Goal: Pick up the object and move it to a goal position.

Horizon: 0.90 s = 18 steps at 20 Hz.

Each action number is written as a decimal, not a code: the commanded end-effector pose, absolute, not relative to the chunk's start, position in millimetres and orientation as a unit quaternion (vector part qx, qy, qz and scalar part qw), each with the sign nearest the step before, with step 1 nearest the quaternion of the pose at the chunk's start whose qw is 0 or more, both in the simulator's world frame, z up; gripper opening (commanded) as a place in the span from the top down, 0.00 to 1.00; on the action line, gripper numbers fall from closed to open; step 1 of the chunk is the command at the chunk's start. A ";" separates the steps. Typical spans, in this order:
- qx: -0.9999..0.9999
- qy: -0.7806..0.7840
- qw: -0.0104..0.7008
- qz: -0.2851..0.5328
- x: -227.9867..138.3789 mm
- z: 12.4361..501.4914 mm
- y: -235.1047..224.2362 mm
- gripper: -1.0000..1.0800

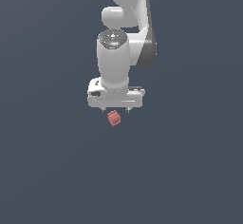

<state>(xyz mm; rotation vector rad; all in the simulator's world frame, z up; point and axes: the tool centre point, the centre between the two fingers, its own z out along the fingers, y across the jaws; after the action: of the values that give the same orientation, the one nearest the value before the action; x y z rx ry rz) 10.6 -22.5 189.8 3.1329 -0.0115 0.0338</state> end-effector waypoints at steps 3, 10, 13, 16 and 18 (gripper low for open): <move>1.000 -0.006 0.003 0.012 11.1 191.0 -23.0 0.04; 0.999 -0.035 -0.009 0.025 16.7 204.2 -29.4 0.04; 0.999 -0.034 -0.009 0.025 16.6 203.9 -29.2 0.04; 0.999 -0.029 -0.008 0.025 15.7 201.8 -29.6 0.04; 0.999 -0.022 -0.008 0.024 14.7 199.1 -30.1 0.04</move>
<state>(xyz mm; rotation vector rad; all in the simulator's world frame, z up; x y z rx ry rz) 15.5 -29.7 201.0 3.1558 -0.0834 0.0777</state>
